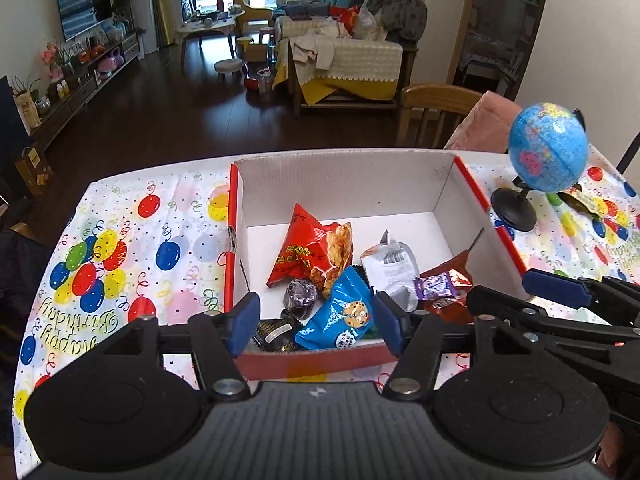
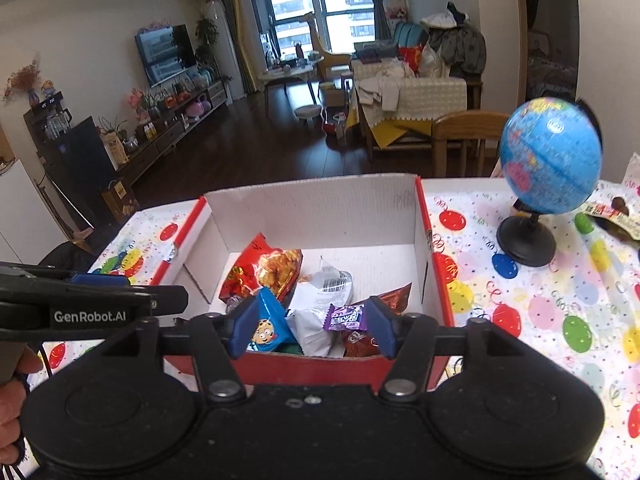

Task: Organize snacks
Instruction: 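Withdraw both tools from the red box back toward the snack pile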

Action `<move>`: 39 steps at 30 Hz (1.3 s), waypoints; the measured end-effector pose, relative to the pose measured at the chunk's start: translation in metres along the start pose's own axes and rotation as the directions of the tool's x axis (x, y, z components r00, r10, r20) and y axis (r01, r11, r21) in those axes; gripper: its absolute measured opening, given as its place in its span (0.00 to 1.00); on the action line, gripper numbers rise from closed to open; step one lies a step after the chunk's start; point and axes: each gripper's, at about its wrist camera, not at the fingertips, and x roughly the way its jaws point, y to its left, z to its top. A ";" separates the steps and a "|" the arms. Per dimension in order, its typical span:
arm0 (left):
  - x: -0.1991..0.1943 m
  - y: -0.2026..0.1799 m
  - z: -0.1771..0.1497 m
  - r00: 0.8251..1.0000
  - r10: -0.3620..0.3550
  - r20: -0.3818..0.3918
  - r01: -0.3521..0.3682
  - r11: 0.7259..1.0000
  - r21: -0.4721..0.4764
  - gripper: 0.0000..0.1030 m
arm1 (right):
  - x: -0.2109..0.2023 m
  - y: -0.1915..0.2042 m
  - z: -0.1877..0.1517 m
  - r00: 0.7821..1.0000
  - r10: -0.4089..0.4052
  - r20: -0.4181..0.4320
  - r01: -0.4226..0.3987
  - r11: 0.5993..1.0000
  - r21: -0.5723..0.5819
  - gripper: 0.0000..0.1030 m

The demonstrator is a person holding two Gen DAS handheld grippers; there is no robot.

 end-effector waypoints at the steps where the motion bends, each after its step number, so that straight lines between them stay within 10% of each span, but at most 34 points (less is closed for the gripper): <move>1: -0.004 0.001 -0.001 1.000 -0.001 0.005 0.001 1.000 -0.002 0.63 | -0.004 0.001 0.000 1.000 -0.005 0.008 0.005 1.000 0.001 0.61; 39: -0.098 0.016 -0.099 0.989 -0.143 0.043 0.143 0.990 -0.013 0.99 | -0.124 0.035 -0.085 0.986 -0.072 0.151 0.063 0.996 0.064 0.99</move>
